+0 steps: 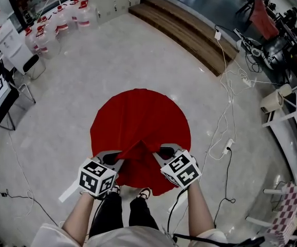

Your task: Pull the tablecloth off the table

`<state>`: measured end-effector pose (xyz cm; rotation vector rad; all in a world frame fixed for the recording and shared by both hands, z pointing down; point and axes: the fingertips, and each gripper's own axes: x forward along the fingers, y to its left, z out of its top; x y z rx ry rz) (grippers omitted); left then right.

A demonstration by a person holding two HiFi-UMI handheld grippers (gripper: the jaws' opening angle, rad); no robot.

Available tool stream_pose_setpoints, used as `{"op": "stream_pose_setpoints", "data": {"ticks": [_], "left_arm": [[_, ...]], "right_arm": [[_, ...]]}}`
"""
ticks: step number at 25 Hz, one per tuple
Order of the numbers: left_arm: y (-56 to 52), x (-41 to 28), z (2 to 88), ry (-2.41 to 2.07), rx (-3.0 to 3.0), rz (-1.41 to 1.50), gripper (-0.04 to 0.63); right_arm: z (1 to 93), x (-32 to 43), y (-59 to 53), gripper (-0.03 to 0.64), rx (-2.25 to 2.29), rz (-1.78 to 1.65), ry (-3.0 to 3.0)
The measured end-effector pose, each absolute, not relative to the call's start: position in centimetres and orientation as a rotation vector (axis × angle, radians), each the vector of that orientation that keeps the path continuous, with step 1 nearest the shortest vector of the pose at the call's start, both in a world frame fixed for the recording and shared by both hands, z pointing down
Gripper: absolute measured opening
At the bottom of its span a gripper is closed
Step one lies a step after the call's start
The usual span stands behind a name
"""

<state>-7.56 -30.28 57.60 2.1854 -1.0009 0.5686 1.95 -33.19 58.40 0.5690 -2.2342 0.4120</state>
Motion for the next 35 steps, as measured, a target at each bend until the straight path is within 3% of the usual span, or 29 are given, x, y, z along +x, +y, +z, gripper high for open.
{"op": "stream_pose_setpoints", "data": {"ticks": [11, 20, 28, 35], "left_arm": [[-30.2, -8.1, 56.7, -1.003, 2.253, 0.601, 0.020], [-30.6, -8.9, 57.3, -1.009, 2.198, 0.566, 0.020], [-30.6, -9.0, 57.4, -0.998, 2.176, 0.569, 0.020], [-30.7, -9.0, 56.7, -1.029, 2.210, 0.616, 0.020]], "right_arm": [[60.5, 0.9, -34.7, 0.291, 0.473, 0.308, -2.174], [58.3, 4.4, -35.9, 0.316, 0.408, 0.348, -2.196], [60.6, -1.2, -36.7, 0.359, 0.129, 0.177, -2.158], [65.5, -0.9, -35.9, 0.349, -0.085, 0.150, -1.878]]}}
